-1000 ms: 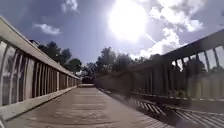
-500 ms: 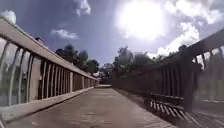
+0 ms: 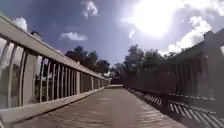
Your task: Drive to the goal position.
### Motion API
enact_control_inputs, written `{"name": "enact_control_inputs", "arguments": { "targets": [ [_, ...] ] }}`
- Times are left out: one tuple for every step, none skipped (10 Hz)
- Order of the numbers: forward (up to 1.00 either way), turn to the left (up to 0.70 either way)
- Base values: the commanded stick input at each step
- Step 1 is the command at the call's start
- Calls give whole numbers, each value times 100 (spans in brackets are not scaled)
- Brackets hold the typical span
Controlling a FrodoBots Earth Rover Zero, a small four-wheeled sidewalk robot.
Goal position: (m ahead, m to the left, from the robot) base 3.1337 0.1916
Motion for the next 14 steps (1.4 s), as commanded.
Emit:
{"name": "enact_control_inputs", "arguments": {
  "targets": [
    [70, 0],
    [70, 0],
    [70, 0],
    [70, 0],
    [70, 0],
    [70, 0],
    [70, 0],
    [70, 0],
    [70, 0],
    [70, 0],
    [70, 0],
    [70, 0],
    [70, 6],
    [70, 20]
  ]
}}
